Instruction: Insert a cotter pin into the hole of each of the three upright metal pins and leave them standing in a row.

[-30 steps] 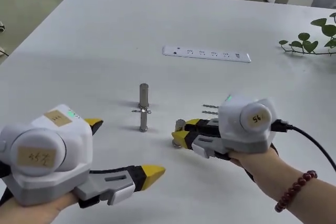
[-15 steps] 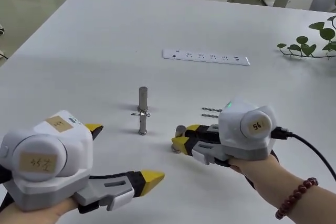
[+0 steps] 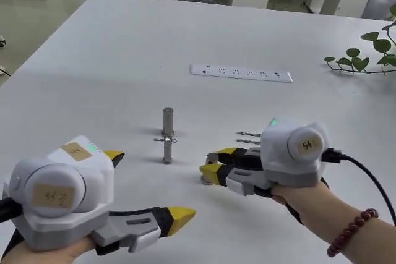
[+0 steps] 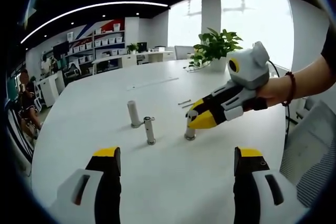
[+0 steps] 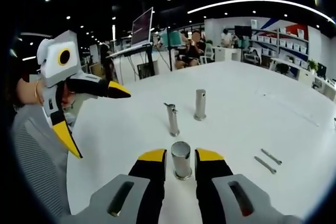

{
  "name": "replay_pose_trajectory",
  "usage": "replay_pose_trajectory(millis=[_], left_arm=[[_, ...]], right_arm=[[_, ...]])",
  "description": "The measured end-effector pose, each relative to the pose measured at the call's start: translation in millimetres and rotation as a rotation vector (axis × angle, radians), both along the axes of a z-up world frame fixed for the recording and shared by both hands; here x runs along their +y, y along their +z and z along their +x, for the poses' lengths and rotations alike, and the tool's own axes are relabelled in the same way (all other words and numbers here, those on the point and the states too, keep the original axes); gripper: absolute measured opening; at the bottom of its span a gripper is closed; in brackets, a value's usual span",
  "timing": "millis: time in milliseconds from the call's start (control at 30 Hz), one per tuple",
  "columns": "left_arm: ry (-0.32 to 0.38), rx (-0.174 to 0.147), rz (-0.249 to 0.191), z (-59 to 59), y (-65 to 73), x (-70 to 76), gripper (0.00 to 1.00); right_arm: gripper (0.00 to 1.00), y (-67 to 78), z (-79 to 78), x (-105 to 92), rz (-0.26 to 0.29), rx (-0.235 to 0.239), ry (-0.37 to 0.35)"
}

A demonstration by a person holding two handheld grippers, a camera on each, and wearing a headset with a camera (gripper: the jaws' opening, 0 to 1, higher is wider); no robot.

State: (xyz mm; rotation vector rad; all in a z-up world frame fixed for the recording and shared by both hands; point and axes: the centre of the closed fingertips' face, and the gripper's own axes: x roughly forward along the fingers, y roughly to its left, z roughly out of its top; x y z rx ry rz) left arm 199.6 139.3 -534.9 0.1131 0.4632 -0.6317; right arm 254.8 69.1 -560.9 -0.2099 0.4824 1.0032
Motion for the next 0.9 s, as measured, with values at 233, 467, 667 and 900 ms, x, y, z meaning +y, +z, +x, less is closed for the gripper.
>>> replay_pose_trajectory(millis=[233,467,667,900], left_arm=[[0.009,-0.003,-0.005,2.5,1.2,0.7,0.92],[0.011,-0.009,-0.012,3.8,3.3,0.0,0.94],[0.013,-0.020,-0.019,4.9,6.0,0.1,0.94],[0.014,-0.027,-0.019,5.0,7.4,0.4,0.92]], right_arm=[[0.24,10.7,-7.4,-2.0,-0.006,0.004,0.036],[0.30,15.8,-7.7,-15.5,-0.038,0.026,0.059],[0.30,13.6,-2.1,-30.8,-0.075,0.040,0.056],[0.27,14.0,13.5,-45.2,-0.085,0.055,0.026]])
